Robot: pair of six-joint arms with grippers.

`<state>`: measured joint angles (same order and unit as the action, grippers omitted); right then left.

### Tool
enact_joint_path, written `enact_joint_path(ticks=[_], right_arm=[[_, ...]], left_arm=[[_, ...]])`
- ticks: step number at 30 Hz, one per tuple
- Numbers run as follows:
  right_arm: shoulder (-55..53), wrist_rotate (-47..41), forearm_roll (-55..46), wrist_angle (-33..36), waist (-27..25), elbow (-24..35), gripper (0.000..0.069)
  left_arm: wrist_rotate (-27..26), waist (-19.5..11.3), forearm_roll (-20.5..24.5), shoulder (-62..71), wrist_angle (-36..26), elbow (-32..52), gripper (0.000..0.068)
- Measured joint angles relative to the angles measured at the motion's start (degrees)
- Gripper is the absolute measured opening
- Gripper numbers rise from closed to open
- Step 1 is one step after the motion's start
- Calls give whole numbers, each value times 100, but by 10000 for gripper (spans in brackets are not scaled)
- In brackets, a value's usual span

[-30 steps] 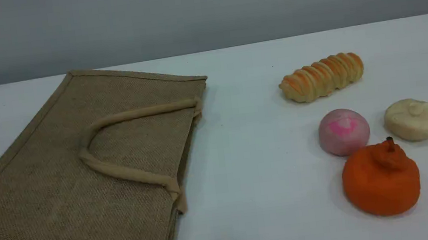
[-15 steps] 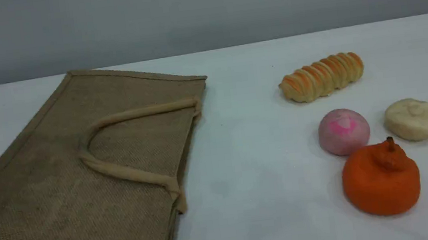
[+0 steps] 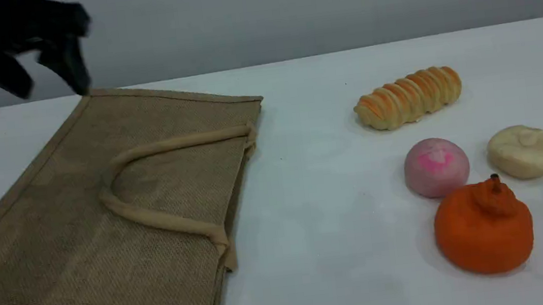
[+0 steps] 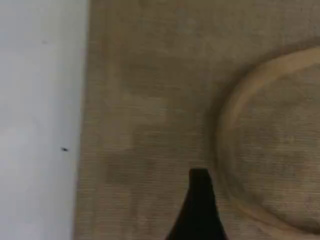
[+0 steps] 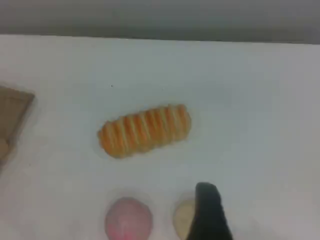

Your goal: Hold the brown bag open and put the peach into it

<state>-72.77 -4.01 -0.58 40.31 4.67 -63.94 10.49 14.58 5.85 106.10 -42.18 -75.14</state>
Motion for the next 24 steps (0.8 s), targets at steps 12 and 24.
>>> enact_joint_path(ticks=[12,24], right_arm=[[12,0,25,228,0,0,426],[12,0,58,228,0,0,426]], left_arm=[[233,225,17,961,376,5,517],[258,218,17,1582,858,5,516]])
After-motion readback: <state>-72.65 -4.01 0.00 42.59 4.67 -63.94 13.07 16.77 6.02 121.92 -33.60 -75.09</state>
